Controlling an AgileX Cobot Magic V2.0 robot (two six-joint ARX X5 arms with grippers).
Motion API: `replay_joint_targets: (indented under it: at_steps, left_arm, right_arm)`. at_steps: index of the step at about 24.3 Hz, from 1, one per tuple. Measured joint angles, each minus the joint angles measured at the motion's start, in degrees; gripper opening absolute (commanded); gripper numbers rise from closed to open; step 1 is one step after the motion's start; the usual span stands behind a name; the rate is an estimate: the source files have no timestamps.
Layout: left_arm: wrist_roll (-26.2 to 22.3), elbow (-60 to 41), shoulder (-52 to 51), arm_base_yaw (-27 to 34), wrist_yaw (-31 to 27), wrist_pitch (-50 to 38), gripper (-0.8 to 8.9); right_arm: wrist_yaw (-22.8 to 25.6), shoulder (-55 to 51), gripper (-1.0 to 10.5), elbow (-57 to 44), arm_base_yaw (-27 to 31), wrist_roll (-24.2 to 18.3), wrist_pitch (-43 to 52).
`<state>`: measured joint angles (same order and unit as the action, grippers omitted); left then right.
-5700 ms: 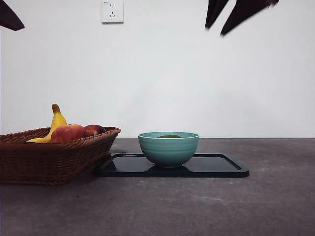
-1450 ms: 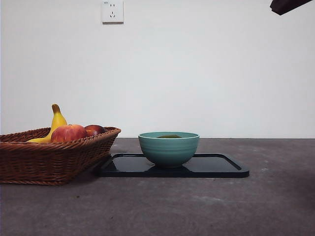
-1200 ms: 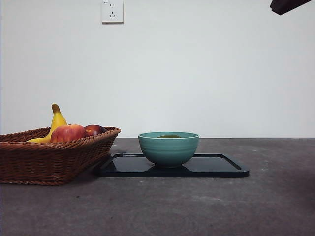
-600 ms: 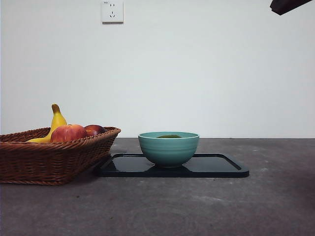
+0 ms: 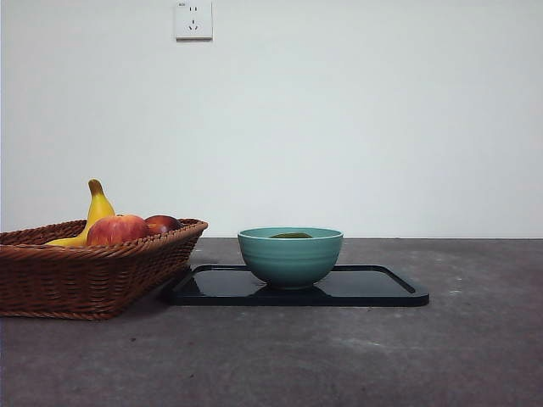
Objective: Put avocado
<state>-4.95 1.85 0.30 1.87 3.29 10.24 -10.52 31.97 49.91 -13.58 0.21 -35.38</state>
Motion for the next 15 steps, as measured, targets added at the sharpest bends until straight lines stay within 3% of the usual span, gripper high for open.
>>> replay_joint_targets:
  at_steps: [5, 10, 15]
  left_arm:
    - [0.00, 0.00, 0.00, 0.00, 0.00, 0.00, 0.08]
    - [0.00, 0.00, 0.00, 0.00, 0.00, 0.02, 0.08]
    - [0.00, 0.00, 0.00, 0.00, 0.00, 0.00, 0.08]
  right_arm:
    - [0.09, -10.01, 0.1, -13.73, 11.65, -2.47, 16.87]
    - [0.42, -17.40, 0.1, -25.90, 14.08, -2.84, 26.51]
    - [5.51, -23.91, 0.1, -35.80, 14.08, -2.51, 32.13]
